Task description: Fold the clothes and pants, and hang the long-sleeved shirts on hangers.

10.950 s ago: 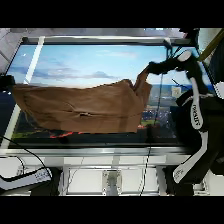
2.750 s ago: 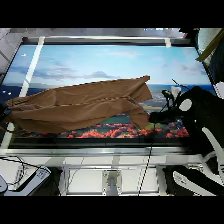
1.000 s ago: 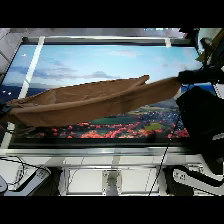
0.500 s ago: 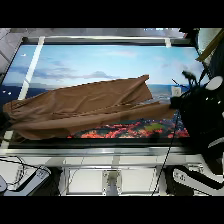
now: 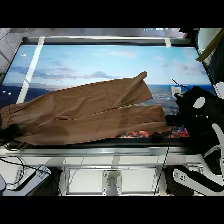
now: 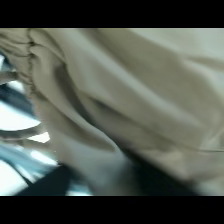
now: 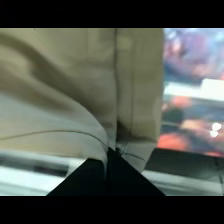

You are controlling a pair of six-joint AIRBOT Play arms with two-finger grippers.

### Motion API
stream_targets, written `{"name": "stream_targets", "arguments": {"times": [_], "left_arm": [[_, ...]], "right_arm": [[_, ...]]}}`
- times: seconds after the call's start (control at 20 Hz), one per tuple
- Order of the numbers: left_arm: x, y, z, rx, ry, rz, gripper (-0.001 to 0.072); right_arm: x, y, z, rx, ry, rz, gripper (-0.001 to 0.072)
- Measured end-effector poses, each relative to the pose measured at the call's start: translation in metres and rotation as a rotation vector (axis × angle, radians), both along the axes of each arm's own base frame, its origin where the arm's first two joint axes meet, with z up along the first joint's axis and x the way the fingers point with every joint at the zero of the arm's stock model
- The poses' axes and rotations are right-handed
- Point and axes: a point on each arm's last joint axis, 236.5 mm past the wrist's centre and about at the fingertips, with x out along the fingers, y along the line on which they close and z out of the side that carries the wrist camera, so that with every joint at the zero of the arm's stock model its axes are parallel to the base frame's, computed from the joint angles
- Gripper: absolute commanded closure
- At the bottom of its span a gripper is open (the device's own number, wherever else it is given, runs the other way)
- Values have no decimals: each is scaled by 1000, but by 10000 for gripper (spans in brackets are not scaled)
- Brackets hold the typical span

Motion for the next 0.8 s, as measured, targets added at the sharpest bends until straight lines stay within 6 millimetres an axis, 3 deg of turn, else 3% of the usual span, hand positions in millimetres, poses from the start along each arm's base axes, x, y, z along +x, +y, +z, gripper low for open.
{"name": "stream_targets", "arguments": {"times": [0.05,0.1,0.15,0.2,0.4,0.6,0.75,0.8], "left_arm": [[7,2,7,6,-30,6,-11],[13,5,15,20,-57,9,-11],[17,7,24,34,-80,12,-11],[19,10,31,51,-98,15,-11],[-3,35,44,120,-76,146,-9],[-29,39,13,46,-21,310,-6],[-13,29,-12,-67,-81,394,6],[0,27,-15,-102,-132,408,85]], "right_arm": [[9,-4,5,-13,-30,-18,696],[19,-9,12,-31,-60,-33,640],[31,-13,21,-45,-97,-48,411],[41,-17,30,-60,-128,-56,259],[75,-29,72,-93,-246,-86,263],[96,-33,104,-102,-331,-99,263],[100,-26,112,-73,-344,-106,263],[100,-22,114,-54,-346,-109,264]]}}
